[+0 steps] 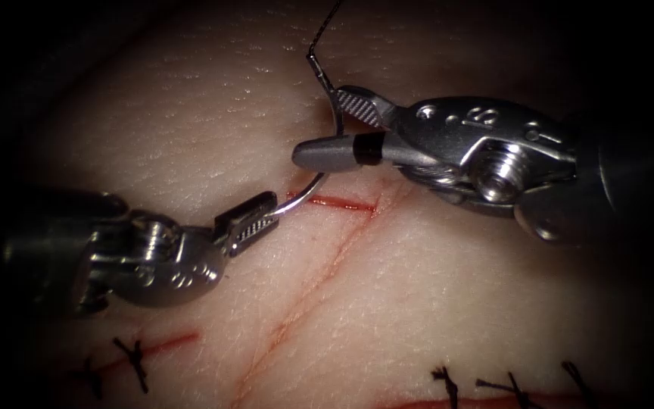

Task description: Wound Closure

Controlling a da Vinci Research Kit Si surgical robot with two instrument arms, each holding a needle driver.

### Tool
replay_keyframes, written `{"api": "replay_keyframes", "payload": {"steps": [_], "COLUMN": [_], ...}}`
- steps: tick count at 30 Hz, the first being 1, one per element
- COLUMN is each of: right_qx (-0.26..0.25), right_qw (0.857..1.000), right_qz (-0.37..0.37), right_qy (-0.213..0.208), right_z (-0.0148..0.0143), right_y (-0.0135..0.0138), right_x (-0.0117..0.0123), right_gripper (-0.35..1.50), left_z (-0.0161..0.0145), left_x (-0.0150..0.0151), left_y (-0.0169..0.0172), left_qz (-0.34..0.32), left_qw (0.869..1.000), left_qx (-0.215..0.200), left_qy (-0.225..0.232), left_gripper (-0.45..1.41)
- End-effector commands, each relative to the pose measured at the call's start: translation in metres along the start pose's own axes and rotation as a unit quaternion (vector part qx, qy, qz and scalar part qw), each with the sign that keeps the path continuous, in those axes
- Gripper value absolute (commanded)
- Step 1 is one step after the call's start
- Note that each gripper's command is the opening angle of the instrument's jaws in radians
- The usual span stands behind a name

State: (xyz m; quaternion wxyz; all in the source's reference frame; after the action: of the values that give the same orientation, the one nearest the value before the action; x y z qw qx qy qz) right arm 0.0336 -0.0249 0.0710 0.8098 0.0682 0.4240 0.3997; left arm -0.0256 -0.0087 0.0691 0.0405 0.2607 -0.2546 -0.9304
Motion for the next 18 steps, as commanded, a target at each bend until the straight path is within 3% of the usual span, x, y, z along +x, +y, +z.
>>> {"api": "replay_keyframes", "payload": {"steps": [1, 3, 6, 18], "right_qx": [-0.006, -0.024, -0.034, -0.079], "right_qw": [1.0, 1.0, 0.999, 0.997], "right_qz": [-0.001, 0.0, 0.0, 0.009], "right_qy": [0.002, 0.004, 0.003, -0.011], "right_z": [0.0008, 0.0008, 0.0009, 0.0027], "right_y": [-0.0005, -0.0005, -0.0005, -0.0015], "right_x": [-0.0005, -0.0005, -0.0004, -0.0004], "right_gripper": [0.91, 1.06, 1.14, 1.04], "left_z": [0.0004, 0.0002, 0.0002, 0.0001], "left_x": [0.0002, 0.0002, 0.0003, 0.001], "left_y": [0.0005, 0.0005, 0.0005, 0.0004], "left_qz": [-0.001, -0.001, -0.002, -0.004], "left_qw": [1.0, 1.0, 1.0, 1.0], "left_qx": [0.001, 0.002, 0.003, 0.013], "left_qy": [0.001, 0.0, 0.0, 0.001], "left_gripper": [-0.45, -0.45, -0.45, -0.45]}}
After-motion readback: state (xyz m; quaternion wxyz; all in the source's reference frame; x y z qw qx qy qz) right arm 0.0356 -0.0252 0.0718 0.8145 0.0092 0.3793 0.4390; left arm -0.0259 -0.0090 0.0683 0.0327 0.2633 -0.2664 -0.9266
